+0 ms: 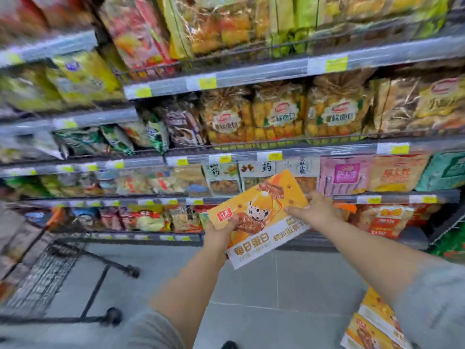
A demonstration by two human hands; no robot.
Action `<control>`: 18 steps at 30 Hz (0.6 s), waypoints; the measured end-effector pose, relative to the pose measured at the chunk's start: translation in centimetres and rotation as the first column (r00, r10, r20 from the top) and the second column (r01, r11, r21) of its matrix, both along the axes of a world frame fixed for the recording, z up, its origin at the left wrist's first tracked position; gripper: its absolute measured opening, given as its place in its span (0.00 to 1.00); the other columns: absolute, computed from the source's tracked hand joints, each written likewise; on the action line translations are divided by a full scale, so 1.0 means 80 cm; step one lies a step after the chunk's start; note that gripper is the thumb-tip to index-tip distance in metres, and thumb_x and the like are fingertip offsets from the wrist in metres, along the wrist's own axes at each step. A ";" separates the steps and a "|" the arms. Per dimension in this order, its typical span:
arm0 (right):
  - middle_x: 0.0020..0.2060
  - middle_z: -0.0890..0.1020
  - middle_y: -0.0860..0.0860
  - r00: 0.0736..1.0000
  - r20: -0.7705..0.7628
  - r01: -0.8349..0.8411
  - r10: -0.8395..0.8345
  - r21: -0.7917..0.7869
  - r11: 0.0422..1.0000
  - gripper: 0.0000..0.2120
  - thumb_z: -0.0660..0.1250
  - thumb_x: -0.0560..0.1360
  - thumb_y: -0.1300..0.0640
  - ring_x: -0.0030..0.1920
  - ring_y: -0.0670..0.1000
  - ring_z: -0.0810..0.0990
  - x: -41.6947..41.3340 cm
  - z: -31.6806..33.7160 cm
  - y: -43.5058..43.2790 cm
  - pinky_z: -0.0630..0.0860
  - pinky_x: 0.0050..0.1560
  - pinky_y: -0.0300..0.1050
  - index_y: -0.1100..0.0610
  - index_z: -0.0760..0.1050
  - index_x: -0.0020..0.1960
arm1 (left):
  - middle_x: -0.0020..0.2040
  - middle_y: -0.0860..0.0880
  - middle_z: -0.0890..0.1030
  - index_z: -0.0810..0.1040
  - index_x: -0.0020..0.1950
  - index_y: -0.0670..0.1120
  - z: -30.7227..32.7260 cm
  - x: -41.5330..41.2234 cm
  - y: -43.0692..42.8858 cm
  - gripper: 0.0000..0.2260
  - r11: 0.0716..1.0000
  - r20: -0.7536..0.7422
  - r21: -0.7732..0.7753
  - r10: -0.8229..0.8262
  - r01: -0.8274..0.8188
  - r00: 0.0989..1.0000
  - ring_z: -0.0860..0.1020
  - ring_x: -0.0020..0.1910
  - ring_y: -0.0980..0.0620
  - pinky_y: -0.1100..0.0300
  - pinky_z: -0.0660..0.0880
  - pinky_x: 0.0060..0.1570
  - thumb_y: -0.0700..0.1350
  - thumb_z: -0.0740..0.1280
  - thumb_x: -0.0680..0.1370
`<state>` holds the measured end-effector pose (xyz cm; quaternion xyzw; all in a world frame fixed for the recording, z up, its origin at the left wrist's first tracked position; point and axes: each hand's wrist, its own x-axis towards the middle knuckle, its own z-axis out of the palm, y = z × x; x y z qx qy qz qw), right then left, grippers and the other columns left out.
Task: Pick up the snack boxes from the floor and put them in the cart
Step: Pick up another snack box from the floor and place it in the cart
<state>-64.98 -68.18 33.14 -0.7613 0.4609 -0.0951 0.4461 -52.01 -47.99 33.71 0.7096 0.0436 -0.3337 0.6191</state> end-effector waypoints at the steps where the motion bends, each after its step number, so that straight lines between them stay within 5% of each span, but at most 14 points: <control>1: 0.48 0.79 0.54 1.000 0.014 -0.027 0.027 0.013 1.000 0.29 0.76 0.64 0.42 0.48 0.55 0.77 0.019 0.015 0.014 0.74 0.43 0.47 0.58 0.70 0.55 | 0.52 0.48 0.81 0.69 0.62 0.51 0.012 0.013 0.019 0.20 1.000 0.013 -0.005 0.028 -0.027 1.000 0.81 0.47 0.46 0.46 0.79 0.44 0.49 0.73 0.73; 6: 0.52 0.79 0.54 0.989 0.062 -0.131 0.132 -0.024 0.991 0.34 0.75 0.58 0.35 0.51 0.57 0.79 0.108 0.069 0.084 0.78 0.51 0.54 0.54 0.70 0.55 | 0.54 0.45 0.82 0.72 0.60 0.51 0.063 0.085 0.100 0.18 0.992 0.076 -0.023 0.129 -0.127 0.989 0.82 0.50 0.41 0.35 0.77 0.52 0.48 0.74 0.73; 14: 0.57 0.75 0.54 0.980 0.020 -0.197 0.198 -0.049 0.979 0.36 0.73 0.65 0.35 0.52 0.56 0.76 0.279 0.125 0.226 0.75 0.51 0.50 0.55 0.67 0.63 | 0.55 0.45 0.81 0.70 0.64 0.50 0.111 0.247 0.241 0.23 0.973 0.108 -0.044 0.229 -0.226 0.967 0.82 0.47 0.42 0.48 0.80 0.40 0.49 0.74 0.72; 18: 0.51 0.73 0.51 0.973 0.062 -0.219 0.223 -0.061 0.974 0.33 0.73 0.68 0.39 0.48 0.52 0.71 0.357 0.151 0.298 0.72 0.49 0.48 0.57 0.68 0.63 | 0.56 0.45 0.80 0.69 0.64 0.51 0.136 0.322 0.315 0.26 0.970 0.150 -0.019 0.242 -0.242 0.959 0.81 0.51 0.41 0.38 0.78 0.52 0.52 0.75 0.71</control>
